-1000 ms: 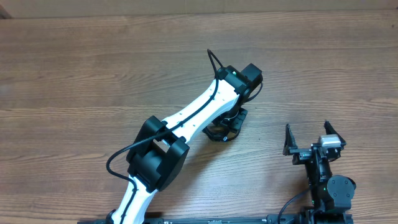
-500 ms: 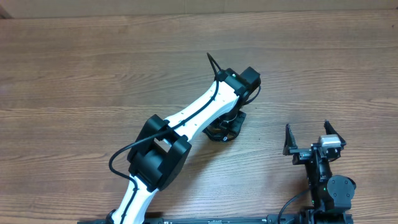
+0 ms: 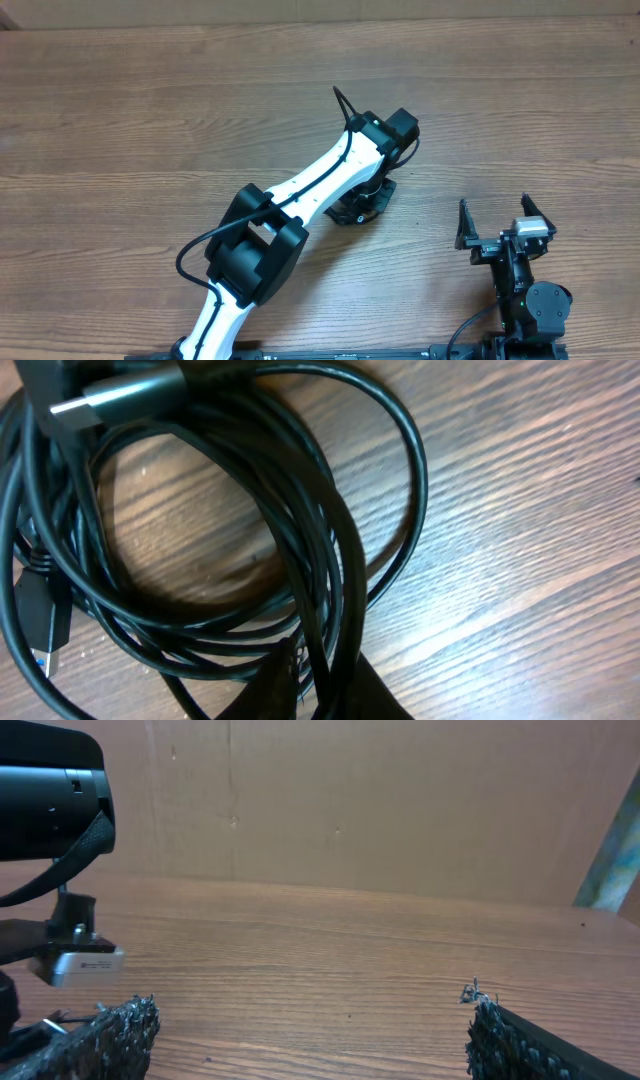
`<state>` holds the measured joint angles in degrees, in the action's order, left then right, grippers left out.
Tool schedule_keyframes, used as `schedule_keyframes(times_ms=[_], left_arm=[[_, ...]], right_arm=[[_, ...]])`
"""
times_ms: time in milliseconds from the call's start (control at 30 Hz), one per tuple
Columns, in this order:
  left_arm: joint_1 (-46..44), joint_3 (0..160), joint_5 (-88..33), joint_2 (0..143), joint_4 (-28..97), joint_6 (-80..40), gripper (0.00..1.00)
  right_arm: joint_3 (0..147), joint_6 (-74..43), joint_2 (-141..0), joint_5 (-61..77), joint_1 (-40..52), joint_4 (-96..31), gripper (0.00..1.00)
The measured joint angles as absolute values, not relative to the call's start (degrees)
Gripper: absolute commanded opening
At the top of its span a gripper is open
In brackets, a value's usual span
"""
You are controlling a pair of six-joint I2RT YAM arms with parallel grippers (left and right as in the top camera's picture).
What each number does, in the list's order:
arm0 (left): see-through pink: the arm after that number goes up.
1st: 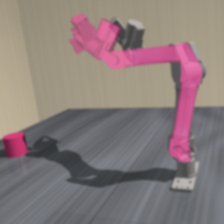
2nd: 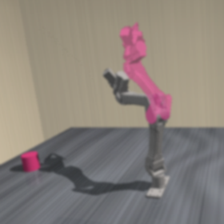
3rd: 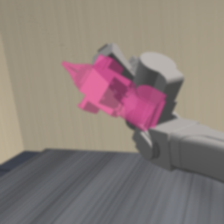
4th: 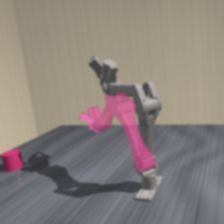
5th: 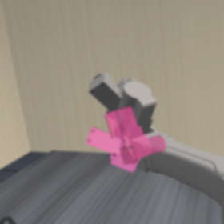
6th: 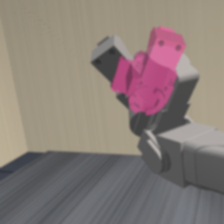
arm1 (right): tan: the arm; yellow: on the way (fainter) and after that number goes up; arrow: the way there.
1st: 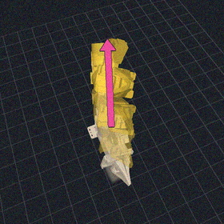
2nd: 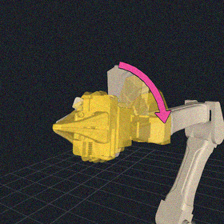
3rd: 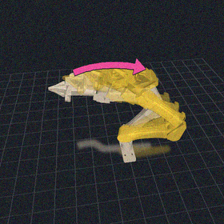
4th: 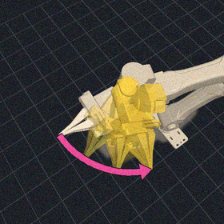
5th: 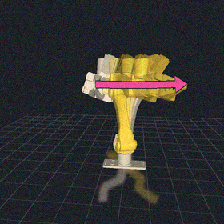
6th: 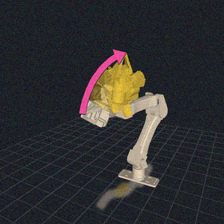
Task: Untangle cables
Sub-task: 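Lift the cable loop with the left gripper and pull it back-left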
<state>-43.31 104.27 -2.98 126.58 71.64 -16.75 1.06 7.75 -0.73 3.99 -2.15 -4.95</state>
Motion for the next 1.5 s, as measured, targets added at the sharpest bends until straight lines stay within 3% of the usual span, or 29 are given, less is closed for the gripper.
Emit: schedule_keyframes(times_ms=[67,667,1067,1500], left_arm=[[-43.0,105.1,-3.0,126.7,73.7,-17.5,0.04],[-37.8,147.0,-6.2,126.9,96.5,-19.8,0.04],[-37.7,143.4,3.7,126.9,96.7,-24.5,0.04],[-32.0,143.8,-13.1,122.9,96.8,-22.5,0.04]], right_arm=[[1.1,7.7,-0.7,4.0,-2.2,-5.0,1.0],[1.1,7.7,-0.7,4.0,-2.2,-5.0,1.0],[1.1,7.7,-0.7,4.0,-2.2,-5.0,1.0],[1.1,7.7,-0.7,4.0,-2.2,-5.0,1.0]])
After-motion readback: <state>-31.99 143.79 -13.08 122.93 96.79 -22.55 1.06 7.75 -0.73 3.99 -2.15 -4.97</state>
